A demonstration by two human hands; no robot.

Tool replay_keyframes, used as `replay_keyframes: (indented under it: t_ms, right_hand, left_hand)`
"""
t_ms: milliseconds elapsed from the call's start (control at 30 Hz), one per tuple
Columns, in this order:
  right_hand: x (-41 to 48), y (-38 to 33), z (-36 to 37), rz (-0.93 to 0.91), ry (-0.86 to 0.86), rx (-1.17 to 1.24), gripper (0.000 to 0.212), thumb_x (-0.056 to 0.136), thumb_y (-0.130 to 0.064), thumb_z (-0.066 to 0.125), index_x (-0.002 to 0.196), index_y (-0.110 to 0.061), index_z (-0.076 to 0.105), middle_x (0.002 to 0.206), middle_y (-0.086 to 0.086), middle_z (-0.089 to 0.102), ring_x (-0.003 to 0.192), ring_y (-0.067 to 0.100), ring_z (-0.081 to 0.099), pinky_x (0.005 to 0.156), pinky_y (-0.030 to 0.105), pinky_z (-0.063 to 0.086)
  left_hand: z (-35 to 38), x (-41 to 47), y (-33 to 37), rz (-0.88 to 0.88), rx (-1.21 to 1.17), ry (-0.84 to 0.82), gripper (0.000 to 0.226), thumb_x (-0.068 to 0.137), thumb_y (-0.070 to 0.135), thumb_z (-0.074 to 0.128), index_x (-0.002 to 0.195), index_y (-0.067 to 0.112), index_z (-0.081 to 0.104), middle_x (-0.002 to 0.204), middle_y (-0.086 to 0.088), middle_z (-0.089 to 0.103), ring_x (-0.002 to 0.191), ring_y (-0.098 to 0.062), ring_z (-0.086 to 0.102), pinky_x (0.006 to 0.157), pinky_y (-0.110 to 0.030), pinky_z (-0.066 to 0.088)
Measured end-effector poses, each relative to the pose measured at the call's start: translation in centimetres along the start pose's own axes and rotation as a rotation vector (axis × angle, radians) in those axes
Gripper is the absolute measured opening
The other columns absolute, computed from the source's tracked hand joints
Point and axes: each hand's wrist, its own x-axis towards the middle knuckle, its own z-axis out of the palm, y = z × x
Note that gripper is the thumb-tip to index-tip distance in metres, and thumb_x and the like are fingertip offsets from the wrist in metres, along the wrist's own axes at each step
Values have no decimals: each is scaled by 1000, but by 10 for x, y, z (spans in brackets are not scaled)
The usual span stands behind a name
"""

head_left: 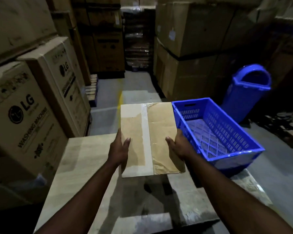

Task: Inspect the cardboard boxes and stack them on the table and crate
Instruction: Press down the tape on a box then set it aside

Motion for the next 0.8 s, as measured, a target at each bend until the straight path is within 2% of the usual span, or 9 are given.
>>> replay_keyframes:
  t_ms: [100, 200, 233, 367, 567, 667, 733, 800]
  right_hand:
    - [0, 0, -34, -54, 46, 31, 71, 98, -48, 50, 147, -5, 22, 144, 21, 43, 132, 38, 45, 107, 46, 39]
    - [-3, 2, -70, -68, 70, 138, 56, 98, -38, 57, 137, -9, 30, 131, 14, 53, 119, 32, 54, 92, 39, 45]
    - [-4, 7, -83, -72, 78, 173, 55, 97, -37, 59, 136, -10, 31, 129, 13, 54, 116, 30, 56, 91, 40, 47]
    - [-15, 27, -141, -85, 66, 270, 60, 93, -37, 65, 135, -11, 31, 129, 11, 54, 117, 29, 56, 96, 50, 51]
    - [-29, 69, -220, -122, 121, 282, 59, 92, -30, 68, 132, -7, 32, 127, 13, 56, 115, 29, 57, 93, 43, 50]
    - [-32, 90, -255, -129, 112, 267, 65, 89, -24, 72, 135, -3, 31, 124, 10, 54, 109, 21, 55, 96, 40, 49]
    - [-31, 106, -275, -135, 81, 262, 71, 86, -20, 75, 137, -2, 29, 123, 8, 53, 110, 20, 54, 99, 42, 49]
    - [-26, 122, -293, -128, 63, 256, 76, 84, -20, 78, 138, -3, 27, 125, 8, 53, 114, 22, 55, 99, 43, 50]
  left_hand:
    - [-1, 2, 36, 74, 13, 46, 52, 99, 36, 50, 147, 28, 31, 132, -1, 60, 113, -27, 60, 89, -38, 50]
    - [0, 3, 71, 136, 23, 66, 53, 98, 37, 51, 147, 30, 31, 132, 0, 60, 114, -25, 59, 91, -41, 51]
    - [2, 0, 87, 166, 19, 66, 53, 98, 37, 52, 147, 32, 31, 130, 0, 60, 112, -24, 60, 91, -43, 52]
    - [14, -16, 144, 257, -19, 66, 57, 98, 36, 55, 148, 34, 28, 130, 1, 60, 111, -23, 61, 90, -47, 54]
    - [56, -34, 212, 290, -60, 18, 65, 93, 49, 56, 149, 40, 23, 132, 1, 57, 114, -25, 60, 90, -56, 54]
    - [79, -37, 237, 301, -71, -34, 72, 89, 54, 57, 149, 42, 19, 133, 0, 55, 116, -28, 58, 89, -58, 54]
    - [91, -35, 254, 294, -71, -82, 78, 89, 53, 59, 151, 43, 14, 134, -2, 54, 117, -28, 57, 90, -57, 54]
    - [105, -30, 270, 304, -62, -117, 79, 92, 43, 62, 153, 38, 12, 133, -1, 54, 117, -25, 56, 92, -51, 54]
